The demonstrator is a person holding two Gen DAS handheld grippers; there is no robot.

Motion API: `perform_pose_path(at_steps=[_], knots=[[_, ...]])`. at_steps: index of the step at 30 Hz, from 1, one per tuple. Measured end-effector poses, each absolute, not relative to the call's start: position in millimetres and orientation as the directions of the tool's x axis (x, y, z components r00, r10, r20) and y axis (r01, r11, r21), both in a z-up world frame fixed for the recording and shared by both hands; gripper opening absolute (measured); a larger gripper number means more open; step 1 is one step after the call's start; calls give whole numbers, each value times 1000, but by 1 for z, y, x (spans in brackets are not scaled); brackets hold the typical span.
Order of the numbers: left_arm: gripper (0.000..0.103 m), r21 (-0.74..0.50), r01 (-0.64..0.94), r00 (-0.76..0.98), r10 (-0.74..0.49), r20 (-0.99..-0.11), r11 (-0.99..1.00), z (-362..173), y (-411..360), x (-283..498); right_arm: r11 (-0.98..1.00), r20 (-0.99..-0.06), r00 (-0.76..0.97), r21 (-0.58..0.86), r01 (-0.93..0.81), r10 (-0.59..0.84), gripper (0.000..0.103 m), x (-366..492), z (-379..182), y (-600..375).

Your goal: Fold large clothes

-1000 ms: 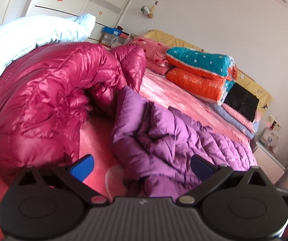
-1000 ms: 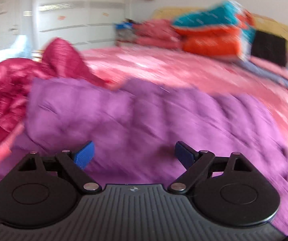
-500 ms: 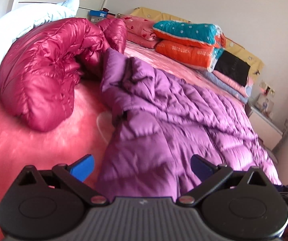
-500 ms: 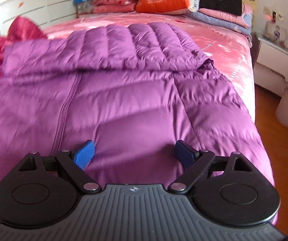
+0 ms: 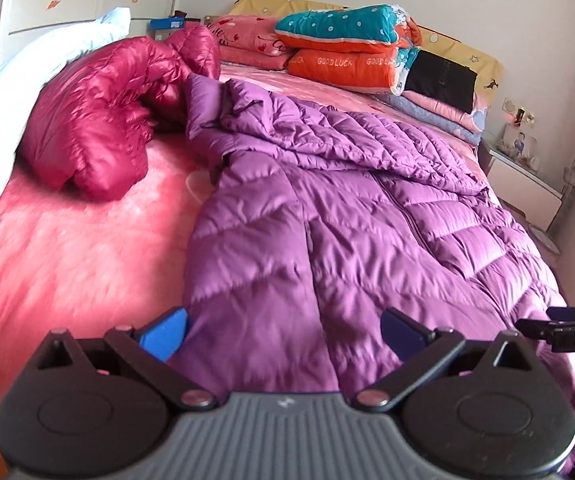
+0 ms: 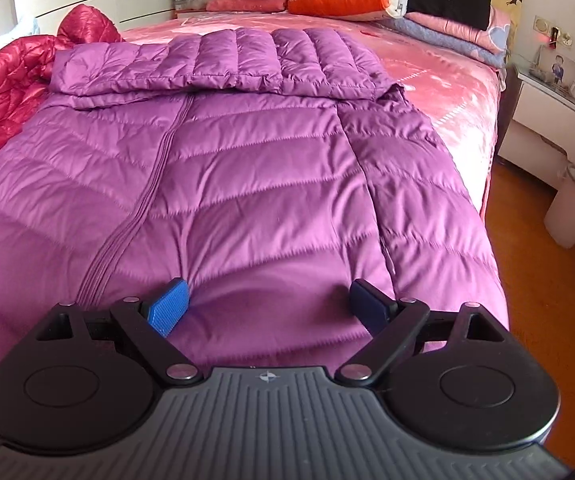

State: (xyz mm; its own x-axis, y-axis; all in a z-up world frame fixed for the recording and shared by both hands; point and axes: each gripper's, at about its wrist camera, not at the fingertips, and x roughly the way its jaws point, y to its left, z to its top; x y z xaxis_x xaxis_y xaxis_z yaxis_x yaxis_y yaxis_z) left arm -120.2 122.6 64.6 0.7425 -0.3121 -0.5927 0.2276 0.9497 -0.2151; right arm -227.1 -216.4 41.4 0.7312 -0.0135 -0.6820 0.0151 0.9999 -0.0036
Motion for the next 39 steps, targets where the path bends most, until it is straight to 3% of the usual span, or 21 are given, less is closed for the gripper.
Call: perform_pose_path(at_steps=[7, 13, 21, 26, 36, 39], knots=[[102, -239, 179, 742, -290, -604, 954, 72, 133, -140, 997, -693, 720, 77, 21, 38, 103, -266, 47, -240], [102, -278, 110, 739, -266, -619, 954, 75, 145, -145, 980, -662, 746, 90, 175, -72, 103, -287, 58, -280], [101, -375, 59, 696, -308, -649, 925, 68, 161, -138, 864, -629, 769, 319, 389, -114, 103, -311, 56, -376], [101, -436, 65, 642, -372, -671, 898, 57, 161, -133, 749, -641, 767, 514, 419, 10, 103, -312, 31, -432], [101, -484, 161, 576, -480, -662, 860, 53, 147, -133, 795, -649, 725, 556, 243, 232, 103, -295, 5, -438], [101, -510, 196, 544, -525, -654, 838, 51, 143, -133, 720, -616, 694, 663, 202, 372, 103, -290, -18, -442]])
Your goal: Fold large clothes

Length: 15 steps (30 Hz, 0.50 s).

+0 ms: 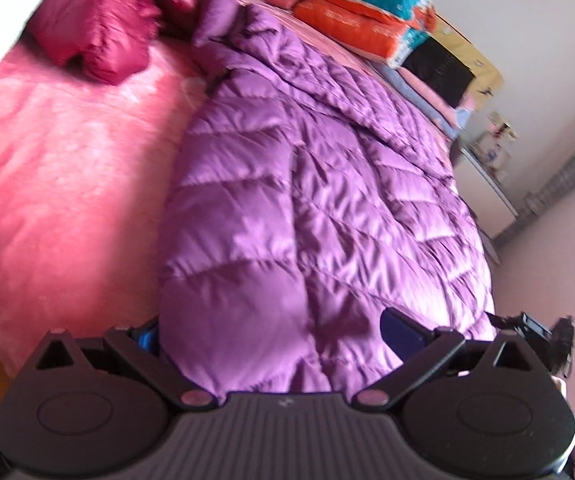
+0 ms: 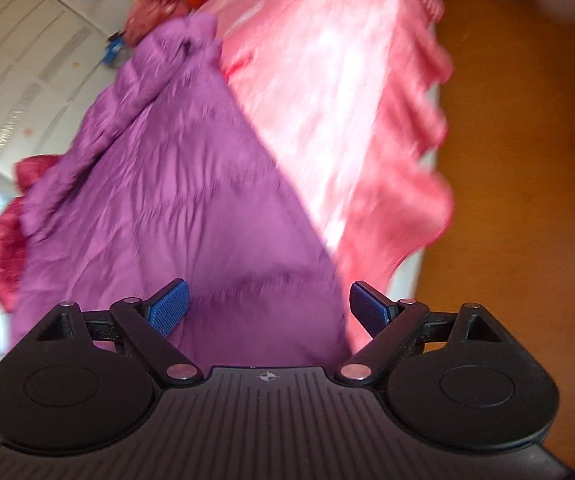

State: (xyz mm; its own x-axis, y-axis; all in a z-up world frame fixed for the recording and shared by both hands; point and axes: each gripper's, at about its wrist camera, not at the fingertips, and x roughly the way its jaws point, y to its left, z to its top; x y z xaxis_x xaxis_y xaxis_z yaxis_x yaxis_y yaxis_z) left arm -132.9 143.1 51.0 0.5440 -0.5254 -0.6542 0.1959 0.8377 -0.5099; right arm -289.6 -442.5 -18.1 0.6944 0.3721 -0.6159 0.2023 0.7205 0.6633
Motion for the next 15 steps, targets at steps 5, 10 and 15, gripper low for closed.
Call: perform_pose_path(at_steps=[5, 10, 15], knots=[[101, -561, 219, 500, -586, -638, 798, 48, 138, -130, 495, -460, 737, 846, 196, 495, 103, -304, -42, -466], [100, -634, 226, 447, -656, -608, 740, 45, 135, -126, 412, -389, 721, 898, 156, 573, 103, -310, -49, -470], [97, -672, 206, 420, -684, -596, 711, 43, 131, -122, 457, -377, 687, 886, 73, 621, 103, -304, -39, -469]])
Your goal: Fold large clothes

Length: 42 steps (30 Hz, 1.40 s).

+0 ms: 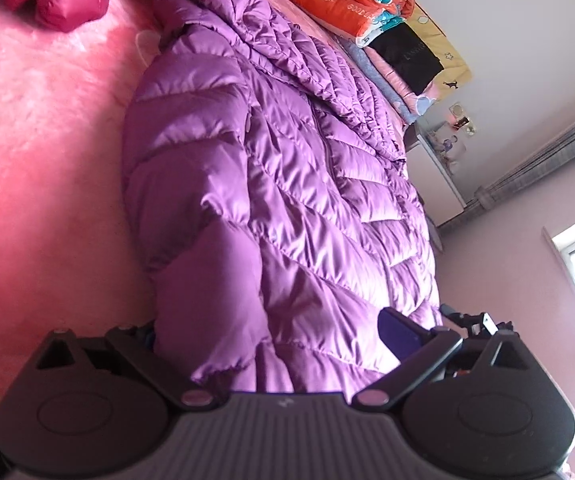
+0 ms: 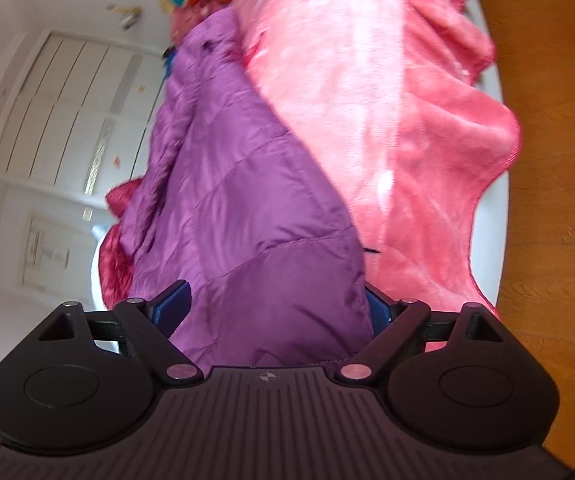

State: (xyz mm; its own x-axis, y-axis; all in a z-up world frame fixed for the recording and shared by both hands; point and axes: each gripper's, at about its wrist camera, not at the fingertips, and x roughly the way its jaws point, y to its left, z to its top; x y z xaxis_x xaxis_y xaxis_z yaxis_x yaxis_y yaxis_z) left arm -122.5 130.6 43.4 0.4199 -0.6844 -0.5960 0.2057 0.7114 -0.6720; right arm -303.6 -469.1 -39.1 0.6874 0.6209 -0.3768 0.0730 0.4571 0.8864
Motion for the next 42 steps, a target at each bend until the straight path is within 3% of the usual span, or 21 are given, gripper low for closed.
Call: perform_pose_path(at_steps=[4, 6, 8, 11, 12, 14, 17, 30, 37, 42], knots=[[85, -689, 206, 403, -702, -587, 695, 41, 125, -121, 536, -414, 645, 844, 8, 642, 97, -295, -22, -458], [75, -689, 210, 391, -706, -591, 694, 40, 121, -121, 576, -432, 633, 817, -27, 643, 87, -295, -10, -452], [64, -688, 222, 382, -711, -591, 691, 39, 118, -120, 614, -449, 627, 787, -60, 637, 69, -294, 1, -446], [50, -694, 238, 375, -723, -580, 680, 38, 116, -118, 649, -469, 620, 756, -86, 629, 54, -292, 14, -440], [47, -696, 242, 374, -727, -576, 676, 39, 116, -118, 665, -482, 619, 741, -90, 620, 45, -291, 18, -438], [38, -701, 251, 376, -734, -565, 668, 41, 113, -117, 695, -503, 624, 713, -91, 598, 37, -290, 24, -435], [33, -721, 266, 384, -756, -530, 640, 47, 113, -117, 692, -473, 652, 714, -111, 593, 30, -290, 36, -429], [29, -874, 270, 466, -849, -248, 404, 88, 119, -79, 523, -192, 801, 835, -171, 568, 26, -254, 96, -426], [29, -915, 278, 552, -828, -99, 294, 117, 133, -20, 524, -120, 854, 829, -194, 506, 26, -197, 138, -418], [29, -913, 284, 610, -790, -64, 293, 131, 140, 30, 563, -101, 888, 804, -192, 448, 26, -142, 164, -417]])
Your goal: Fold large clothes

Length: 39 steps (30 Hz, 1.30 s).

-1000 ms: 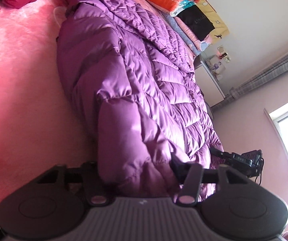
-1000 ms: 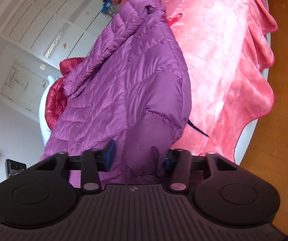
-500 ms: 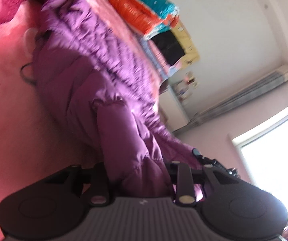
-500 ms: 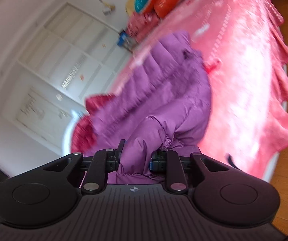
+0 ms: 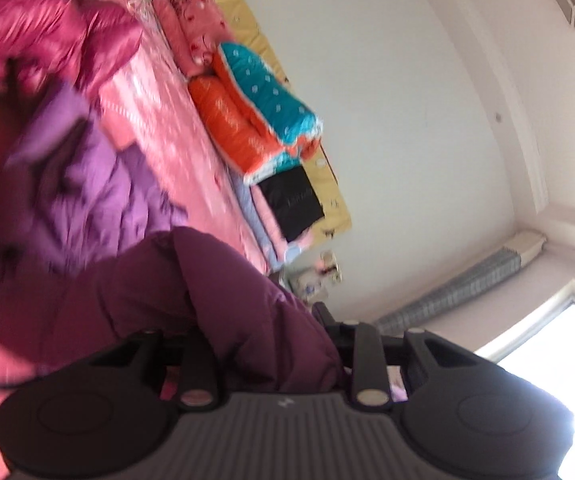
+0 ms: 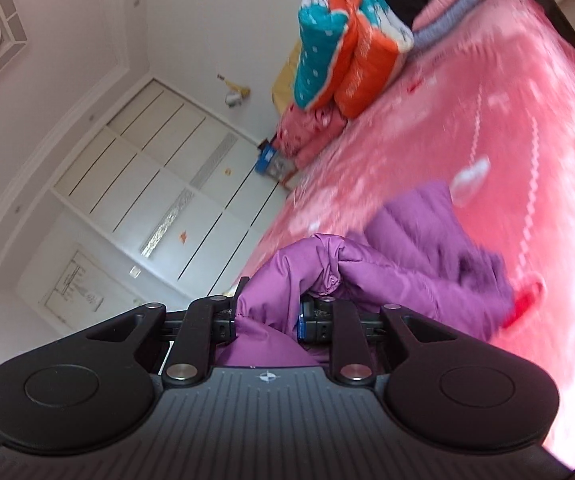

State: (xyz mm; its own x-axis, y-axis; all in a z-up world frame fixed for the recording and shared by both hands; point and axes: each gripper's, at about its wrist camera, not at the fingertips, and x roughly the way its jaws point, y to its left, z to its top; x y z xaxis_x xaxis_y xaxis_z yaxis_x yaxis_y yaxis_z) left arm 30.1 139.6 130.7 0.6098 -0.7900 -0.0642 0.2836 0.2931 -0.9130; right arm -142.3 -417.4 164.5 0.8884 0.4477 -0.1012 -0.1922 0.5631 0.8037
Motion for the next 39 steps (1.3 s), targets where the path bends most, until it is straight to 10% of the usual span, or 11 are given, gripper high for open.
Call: perform_pose_path(at_steps=[18, 24, 29, 39], knots=[[29, -884, 112, 733, -638, -235, 454, 90, 141, 209, 741, -260, 930, 671, -21, 261, 25, 73, 145, -402], [43, -867, 114, 734, -629, -255, 485, 84, 139, 227, 788, -332, 926, 612, 65, 181, 29, 104, 116, -397], [77, -856, 144, 736, -632, -242, 496, 102, 143, 224, 728, -309, 936, 679, 94, 168, 101, 96, 110, -402], [90, -816, 124, 755, -588, -291, 564, 144, 158, 220, 670, -261, 965, 720, 182, 18, 103, 63, 132, -436]])
